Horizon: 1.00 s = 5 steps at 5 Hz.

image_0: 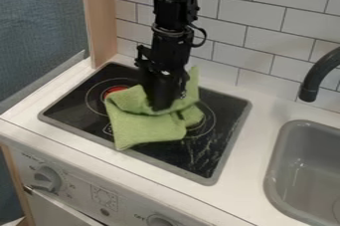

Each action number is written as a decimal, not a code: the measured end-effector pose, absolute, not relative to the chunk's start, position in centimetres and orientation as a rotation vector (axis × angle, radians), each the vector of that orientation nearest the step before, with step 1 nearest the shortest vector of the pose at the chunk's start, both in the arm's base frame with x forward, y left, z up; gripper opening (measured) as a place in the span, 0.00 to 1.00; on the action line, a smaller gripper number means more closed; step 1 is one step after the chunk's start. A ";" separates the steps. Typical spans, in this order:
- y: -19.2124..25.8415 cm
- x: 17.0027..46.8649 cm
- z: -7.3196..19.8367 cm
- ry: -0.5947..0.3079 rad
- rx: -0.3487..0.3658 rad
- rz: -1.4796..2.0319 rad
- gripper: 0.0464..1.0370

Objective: Unfold the cloth from bottom right to top left

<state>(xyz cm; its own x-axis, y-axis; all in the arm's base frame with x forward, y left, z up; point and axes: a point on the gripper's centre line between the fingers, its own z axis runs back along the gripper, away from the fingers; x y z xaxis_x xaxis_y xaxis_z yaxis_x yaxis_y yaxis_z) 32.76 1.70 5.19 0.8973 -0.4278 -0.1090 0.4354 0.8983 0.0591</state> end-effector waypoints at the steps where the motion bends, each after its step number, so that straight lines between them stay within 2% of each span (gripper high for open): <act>1: 1.7 32.7 5.1 0.094 0.083 -0.443 0.12; 2: 1.7 32.6 5.0 0.096 0.082 -0.451 0.02; 3: 2.2 32.4 5.1 0.112 0.077 -0.461 0.00; 5: 4.6 32.6 7.3 0.063 0.023 -0.441 0.00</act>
